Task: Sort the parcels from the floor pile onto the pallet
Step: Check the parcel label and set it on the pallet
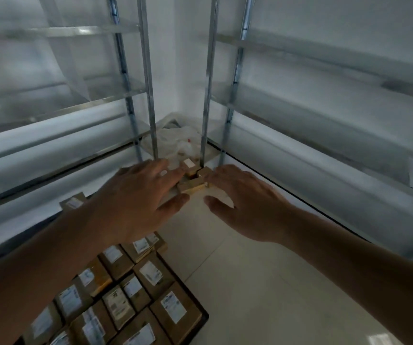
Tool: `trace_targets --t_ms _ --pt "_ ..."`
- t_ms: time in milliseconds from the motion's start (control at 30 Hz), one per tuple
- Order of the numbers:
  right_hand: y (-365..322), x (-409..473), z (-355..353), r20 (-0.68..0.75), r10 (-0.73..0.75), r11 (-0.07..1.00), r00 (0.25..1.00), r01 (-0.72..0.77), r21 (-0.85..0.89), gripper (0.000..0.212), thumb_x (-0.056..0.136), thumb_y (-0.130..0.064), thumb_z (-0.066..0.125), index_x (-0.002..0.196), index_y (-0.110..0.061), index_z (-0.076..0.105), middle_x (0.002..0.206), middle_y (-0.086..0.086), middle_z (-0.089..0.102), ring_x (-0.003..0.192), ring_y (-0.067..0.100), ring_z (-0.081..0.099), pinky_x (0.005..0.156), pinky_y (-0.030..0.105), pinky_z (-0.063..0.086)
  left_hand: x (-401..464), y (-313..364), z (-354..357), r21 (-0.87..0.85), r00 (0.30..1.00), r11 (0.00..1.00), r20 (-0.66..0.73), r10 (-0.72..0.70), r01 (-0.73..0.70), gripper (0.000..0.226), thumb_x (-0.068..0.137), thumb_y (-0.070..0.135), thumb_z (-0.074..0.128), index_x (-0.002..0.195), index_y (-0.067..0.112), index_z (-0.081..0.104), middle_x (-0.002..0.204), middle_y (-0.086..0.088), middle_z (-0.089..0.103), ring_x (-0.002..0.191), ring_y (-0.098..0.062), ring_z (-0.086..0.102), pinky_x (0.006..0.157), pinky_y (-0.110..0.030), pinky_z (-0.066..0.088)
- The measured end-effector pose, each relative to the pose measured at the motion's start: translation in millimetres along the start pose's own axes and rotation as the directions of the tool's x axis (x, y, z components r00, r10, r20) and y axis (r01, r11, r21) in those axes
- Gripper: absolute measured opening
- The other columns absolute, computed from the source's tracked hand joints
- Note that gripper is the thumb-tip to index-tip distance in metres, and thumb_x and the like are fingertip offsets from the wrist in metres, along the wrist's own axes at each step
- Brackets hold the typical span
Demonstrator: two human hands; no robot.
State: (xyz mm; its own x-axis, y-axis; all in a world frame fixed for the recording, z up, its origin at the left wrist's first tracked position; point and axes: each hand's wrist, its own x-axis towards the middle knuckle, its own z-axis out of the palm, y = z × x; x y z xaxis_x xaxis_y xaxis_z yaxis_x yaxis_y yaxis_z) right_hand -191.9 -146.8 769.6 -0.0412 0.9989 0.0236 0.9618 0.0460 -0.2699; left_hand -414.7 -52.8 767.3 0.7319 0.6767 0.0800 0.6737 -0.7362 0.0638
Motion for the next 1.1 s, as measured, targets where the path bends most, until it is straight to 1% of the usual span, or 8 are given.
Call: trace_targets --t_ms 200,333,533,667,767,833,967,1100 --pt "60.5 80.5 0.7 0.082 -0.083 0.996 0.993 0.081 0.033 0.061 0.103 -0.066 0.033 0.157 -0.038 0.036 0.164 -0.008 0.035 0.151 0.017 0.032 0.123 0.046 0.030 82.7 -16.1 18.5 0.003 0.994 0.996 0.062 -0.093 0.093 0.071 0.093 0.079 0.012 0.153 0.042 0.023 0.166 0.007 0.024 0.149 -0.017 0.033 0.118 -0.044 0.037" --pt "119.5 138.2 6.1 0.135 -0.188 0.981 0.973 0.180 0.069 0.061 0.105 -0.062 0.037 0.159 -0.035 0.035 0.170 -0.004 0.028 0.156 0.017 0.023 0.127 0.047 0.023 144.2 -17.5 42.6 0.031 0.978 0.979 0.049 -0.201 0.200 0.071 0.095 0.077 0.015 0.156 0.040 0.023 0.164 0.003 0.031 0.144 -0.020 0.042 0.114 -0.042 0.039" --pt "219.5 226.0 8.3 0.244 -0.330 0.944 0.912 0.317 0.092 0.060 0.106 -0.060 0.039 0.160 -0.034 0.035 0.168 -0.002 0.032 0.155 0.022 0.027 0.125 0.048 0.027 235.4 -1.4 83.6 0.018 0.923 0.926 0.071 -0.378 0.377 0.080 0.091 0.081 0.002 0.150 0.035 0.033 0.154 0.000 0.044 0.131 -0.023 0.054 0.100 -0.044 0.051" --pt "267.3 285.2 11.1 0.295 -0.393 0.919 0.871 0.377 0.114 0.060 0.105 -0.060 0.041 0.158 -0.032 0.038 0.168 0.000 0.034 0.153 0.024 0.033 0.122 0.050 0.033 284.8 -3.3 111.1 0.001 0.861 0.866 0.111 -0.496 0.499 0.071 0.094 0.073 0.019 0.153 0.036 0.030 0.159 -0.002 0.039 0.135 -0.025 0.051 0.100 -0.046 0.053" --pt "289.4 324.5 19.0 0.335 -0.427 0.904 0.840 0.400 0.150 0.065 0.101 -0.065 0.035 0.157 -0.032 0.041 0.168 0.000 0.034 0.154 0.022 0.032 0.122 0.049 0.034 308.9 -19.5 127.3 -0.001 0.805 0.814 0.151 -0.574 0.581 0.073 0.094 0.071 0.022 0.156 0.033 0.028 0.163 -0.001 0.035 0.142 -0.025 0.045 0.105 -0.048 0.051" --pt "299.2 353.5 28.9 0.369 -0.456 0.890 0.810 0.428 0.159 0.067 0.099 -0.068 0.032 0.157 -0.033 0.041 0.169 -0.001 0.032 0.156 0.022 0.029 0.123 0.049 0.031 325.2 -37.0 138.0 0.008 0.784 0.795 0.160 -0.599 0.606 0.076 0.092 0.073 0.019 0.154 0.031 0.031 0.160 0.000 0.039 0.138 -0.023 0.049 0.103 -0.046 0.052" --pt "303.2 422.7 61.4 0.421 -0.479 0.877 0.770 0.439 0.195 0.059 0.104 -0.062 0.040 0.157 -0.036 0.040 0.169 -0.002 0.032 0.155 0.021 0.028 0.119 0.040 0.028 359.8 -80.7 167.4 -0.023 0.758 0.767 0.172 -0.629 0.641 0.061 0.097 0.066 0.032 0.150 0.036 0.031 0.156 -0.002 0.045 0.134 -0.025 0.052 0.099 -0.047 0.053" --pt "291.4 495.3 105.2 0.485 -0.483 0.875 0.729 0.425 0.232 0.057 0.106 -0.058 0.042 0.158 -0.036 0.039 0.170 -0.004 0.029 0.154 0.021 0.029 0.114 0.039 0.029 391.7 -143.8 201.6 -0.054 0.734 0.744 0.224 -0.641 0.666 0.058 0.098 0.064 0.033 0.149 0.037 0.031 0.154 -0.002 0.046 0.133 -0.025 0.053 0.096 -0.044 0.053"
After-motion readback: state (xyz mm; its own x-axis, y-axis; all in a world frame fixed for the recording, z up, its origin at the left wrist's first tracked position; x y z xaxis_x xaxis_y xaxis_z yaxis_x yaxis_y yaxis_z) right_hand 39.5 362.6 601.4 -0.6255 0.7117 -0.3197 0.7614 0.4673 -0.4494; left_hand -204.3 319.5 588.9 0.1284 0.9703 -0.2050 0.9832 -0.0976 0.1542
